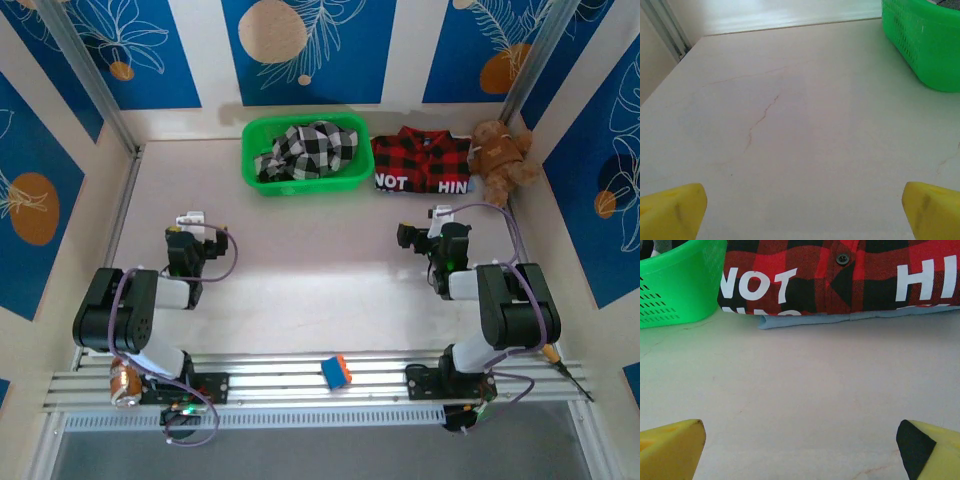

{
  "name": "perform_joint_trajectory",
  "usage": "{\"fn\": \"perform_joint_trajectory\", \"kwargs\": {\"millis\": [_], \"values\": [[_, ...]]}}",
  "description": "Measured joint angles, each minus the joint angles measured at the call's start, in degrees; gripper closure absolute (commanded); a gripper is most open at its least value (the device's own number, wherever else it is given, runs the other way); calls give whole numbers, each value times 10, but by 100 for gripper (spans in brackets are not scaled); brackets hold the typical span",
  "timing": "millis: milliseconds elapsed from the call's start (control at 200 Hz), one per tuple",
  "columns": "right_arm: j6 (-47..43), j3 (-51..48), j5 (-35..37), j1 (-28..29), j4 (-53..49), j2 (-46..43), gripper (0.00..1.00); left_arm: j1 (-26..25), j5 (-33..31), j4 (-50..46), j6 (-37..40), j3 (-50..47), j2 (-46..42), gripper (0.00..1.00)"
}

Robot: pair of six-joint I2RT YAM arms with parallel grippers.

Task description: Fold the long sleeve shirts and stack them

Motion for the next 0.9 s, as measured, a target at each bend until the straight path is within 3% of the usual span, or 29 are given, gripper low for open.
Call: {"fn": "perform_joint_trajectory", "kwargs": {"millis": [755,825,900], "values": [[0,0,-7,-2,0,0,1,0,-3,0,0,0,0,0],[-5,5,-8,1,-17,-5,1,0,3,-38,1,12,-7,0],[-13,31,3,16,-87,-29,1,0,11,-143,1,61,-28,0]]}}
